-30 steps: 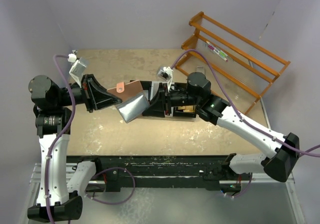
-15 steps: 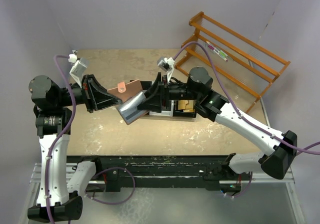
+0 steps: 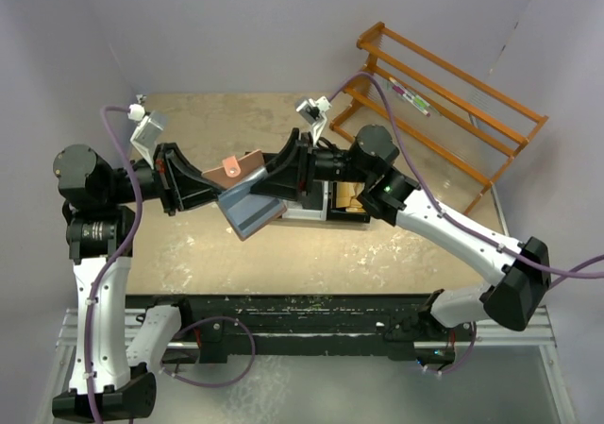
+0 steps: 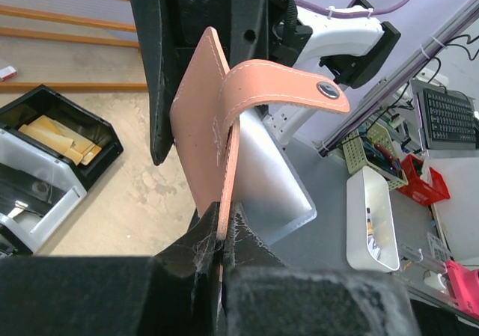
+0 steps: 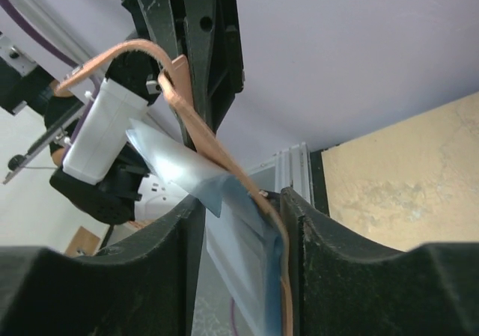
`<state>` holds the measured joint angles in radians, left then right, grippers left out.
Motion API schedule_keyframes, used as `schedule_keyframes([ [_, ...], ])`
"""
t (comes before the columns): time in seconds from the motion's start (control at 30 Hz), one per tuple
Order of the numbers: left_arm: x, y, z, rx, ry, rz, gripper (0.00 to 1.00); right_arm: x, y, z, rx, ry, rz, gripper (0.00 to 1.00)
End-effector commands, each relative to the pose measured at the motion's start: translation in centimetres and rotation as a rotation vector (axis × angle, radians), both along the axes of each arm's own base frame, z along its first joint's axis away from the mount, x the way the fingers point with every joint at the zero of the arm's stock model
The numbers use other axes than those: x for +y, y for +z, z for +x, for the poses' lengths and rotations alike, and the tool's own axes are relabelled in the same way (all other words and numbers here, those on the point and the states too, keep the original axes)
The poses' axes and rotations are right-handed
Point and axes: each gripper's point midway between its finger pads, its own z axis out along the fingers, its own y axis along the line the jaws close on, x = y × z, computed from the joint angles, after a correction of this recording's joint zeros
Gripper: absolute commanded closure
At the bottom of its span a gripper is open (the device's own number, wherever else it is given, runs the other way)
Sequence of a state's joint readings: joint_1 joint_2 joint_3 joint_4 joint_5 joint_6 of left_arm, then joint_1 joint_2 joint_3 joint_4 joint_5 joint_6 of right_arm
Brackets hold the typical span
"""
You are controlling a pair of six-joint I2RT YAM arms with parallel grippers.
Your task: Take the credit cards out of the card holder
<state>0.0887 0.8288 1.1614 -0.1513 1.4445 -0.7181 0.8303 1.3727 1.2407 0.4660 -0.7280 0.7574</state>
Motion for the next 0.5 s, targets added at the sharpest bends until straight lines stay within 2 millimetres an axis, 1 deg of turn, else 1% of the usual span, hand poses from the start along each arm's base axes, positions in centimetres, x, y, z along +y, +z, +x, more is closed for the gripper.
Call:
schedule_keyframes([
  [0.0, -0.1, 0.6, -1.1, -0.056, -0.027, 0.013, 1.00, -0.6, 5.1, -0.9, -0.054, 0.024, 0.163, 0.57],
  [0.13, -0.1, 0.0, -0.8, -0.056, -0.025, 0.021, 1.00, -1.0, 5.9, -1.3, -0.044, 0.033, 0.198, 0.73],
  [0.17, 0.0, -0.2, -0.8, -0.061, -0.022, 0.024, 0.97, -1.2, 6.1, -1.5, -0.045, 0.032, 0.203, 0.77],
  [0.23, 0.0, -0.8, -0.5, -0.082, -0.013, 0.036, 0.82, -1.4, 6.1, -1.6, -0.040, 0.025, 0.207, 0.87],
  [0.27, 0.1, -1.2, -0.2, -0.097, -0.004, 0.045, 0.75, -1.5, 6.1, -1.6, -0.037, 0.018, 0.205, 0.90],
  [0.3, 0.1, -1.5, 0.0, -0.101, 0.007, 0.053, 0.62, -1.5, 5.9, -1.5, -0.031, 0.013, 0.201, 0.94],
  [0.33, 0.2, -1.8, 0.2, -0.108, 0.014, 0.064, 0.48, -1.5, 5.7, -1.4, -0.022, 0.005, 0.193, 0.98],
  [0.37, 0.3, -2.1, 0.5, -0.113, 0.023, 0.076, 0.42, -1.6, 5.4, -1.3, -0.013, -0.001, 0.180, 1.00],
  [0.43, 0.5, -2.2, 0.9, -0.142, 0.047, 0.108, 0.34, -1.7, 4.7, -1.2, 0.002, -0.020, 0.152, 1.00],
  [0.47, 0.5, -2.1, 0.7, -0.144, 0.052, 0.121, 0.31, -1.8, 4.4, -1.1, 0.000, -0.027, 0.141, 1.00],
])
